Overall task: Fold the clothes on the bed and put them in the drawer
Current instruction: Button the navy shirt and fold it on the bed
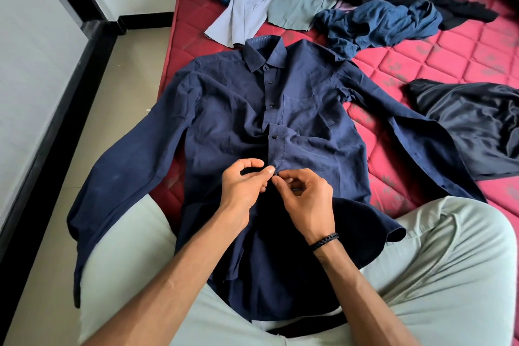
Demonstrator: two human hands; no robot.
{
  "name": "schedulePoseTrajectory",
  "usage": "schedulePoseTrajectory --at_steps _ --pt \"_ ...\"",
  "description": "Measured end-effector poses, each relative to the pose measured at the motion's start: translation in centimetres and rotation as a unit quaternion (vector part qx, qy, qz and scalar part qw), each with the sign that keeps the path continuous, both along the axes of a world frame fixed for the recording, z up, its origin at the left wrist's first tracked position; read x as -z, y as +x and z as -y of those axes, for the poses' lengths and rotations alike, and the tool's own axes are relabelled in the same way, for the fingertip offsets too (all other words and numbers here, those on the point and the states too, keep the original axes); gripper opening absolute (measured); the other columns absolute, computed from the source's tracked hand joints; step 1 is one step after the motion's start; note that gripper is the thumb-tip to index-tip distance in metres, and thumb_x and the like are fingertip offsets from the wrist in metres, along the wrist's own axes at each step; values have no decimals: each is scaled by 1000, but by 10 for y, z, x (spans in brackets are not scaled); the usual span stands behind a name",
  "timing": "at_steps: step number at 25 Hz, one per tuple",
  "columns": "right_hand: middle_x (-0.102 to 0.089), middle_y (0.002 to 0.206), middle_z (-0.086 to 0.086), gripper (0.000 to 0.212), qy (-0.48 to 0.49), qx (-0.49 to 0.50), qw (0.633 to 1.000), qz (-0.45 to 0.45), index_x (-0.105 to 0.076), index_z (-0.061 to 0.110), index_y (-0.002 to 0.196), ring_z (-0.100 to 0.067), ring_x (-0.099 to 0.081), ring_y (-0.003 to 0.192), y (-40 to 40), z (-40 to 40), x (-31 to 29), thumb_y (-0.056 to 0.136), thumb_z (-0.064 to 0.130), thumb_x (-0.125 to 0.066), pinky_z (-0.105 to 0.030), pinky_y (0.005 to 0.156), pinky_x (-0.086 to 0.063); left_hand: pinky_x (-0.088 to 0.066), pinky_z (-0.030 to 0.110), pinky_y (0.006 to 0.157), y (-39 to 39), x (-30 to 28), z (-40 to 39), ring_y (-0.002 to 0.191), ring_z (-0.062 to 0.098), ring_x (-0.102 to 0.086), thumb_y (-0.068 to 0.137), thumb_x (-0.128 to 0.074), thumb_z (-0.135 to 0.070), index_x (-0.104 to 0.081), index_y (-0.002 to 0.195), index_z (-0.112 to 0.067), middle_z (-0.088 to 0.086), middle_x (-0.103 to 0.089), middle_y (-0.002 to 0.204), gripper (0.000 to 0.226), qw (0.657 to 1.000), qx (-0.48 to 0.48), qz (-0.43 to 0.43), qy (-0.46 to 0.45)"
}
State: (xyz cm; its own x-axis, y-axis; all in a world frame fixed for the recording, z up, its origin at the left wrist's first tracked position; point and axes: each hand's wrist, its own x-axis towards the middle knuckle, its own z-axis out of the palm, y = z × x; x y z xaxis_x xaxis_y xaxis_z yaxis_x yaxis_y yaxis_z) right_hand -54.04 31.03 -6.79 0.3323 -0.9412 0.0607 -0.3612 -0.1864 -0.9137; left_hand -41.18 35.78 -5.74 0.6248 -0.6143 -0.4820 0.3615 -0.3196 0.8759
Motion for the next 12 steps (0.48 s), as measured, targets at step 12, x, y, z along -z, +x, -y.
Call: schedulePoseTrajectory --at_steps 12 --pt "-76 84 6 6 52 -10 997 49 -77 20 96 -14 -73 75 -2 6 11 94 26 -74 -44 74 -62 -48 20 59 -3 -7 0 58 1 -63 86 -80 -35 -67 98 -32 -10 -77 78 19 975 60 213 26"
